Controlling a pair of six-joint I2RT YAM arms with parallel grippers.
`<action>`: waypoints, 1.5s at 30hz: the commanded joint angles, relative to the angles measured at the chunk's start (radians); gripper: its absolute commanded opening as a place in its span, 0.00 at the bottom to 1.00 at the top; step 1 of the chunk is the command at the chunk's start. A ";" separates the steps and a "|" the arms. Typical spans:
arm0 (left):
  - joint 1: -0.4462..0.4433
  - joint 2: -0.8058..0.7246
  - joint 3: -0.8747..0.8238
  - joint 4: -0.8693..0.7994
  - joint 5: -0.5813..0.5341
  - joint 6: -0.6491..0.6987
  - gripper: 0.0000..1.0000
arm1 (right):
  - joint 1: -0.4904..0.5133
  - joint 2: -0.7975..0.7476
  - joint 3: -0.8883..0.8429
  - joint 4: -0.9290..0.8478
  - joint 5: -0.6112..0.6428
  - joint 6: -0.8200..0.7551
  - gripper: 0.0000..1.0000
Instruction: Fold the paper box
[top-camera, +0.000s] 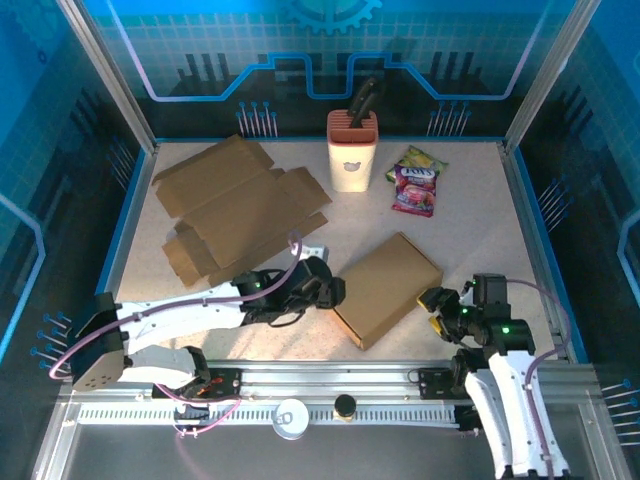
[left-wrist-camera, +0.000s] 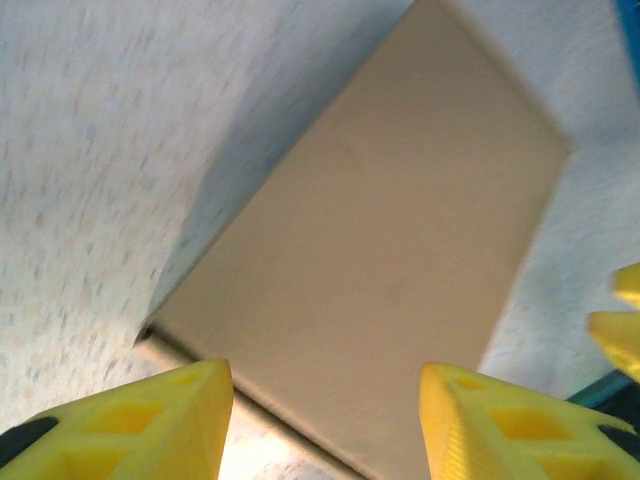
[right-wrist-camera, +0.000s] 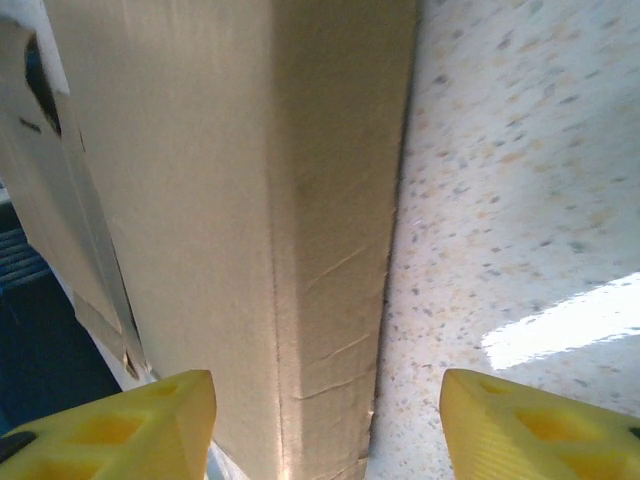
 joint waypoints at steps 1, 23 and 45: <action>-0.001 0.011 -0.095 0.070 0.104 -0.167 0.53 | 0.125 0.038 -0.043 0.148 0.021 0.066 0.63; -0.006 0.263 -0.128 0.380 0.174 -0.316 0.53 | 0.411 0.358 -0.133 0.589 0.189 0.301 0.44; 0.011 0.416 0.076 0.160 0.204 -0.040 0.33 | 0.364 0.093 -0.046 0.286 0.339 0.253 0.56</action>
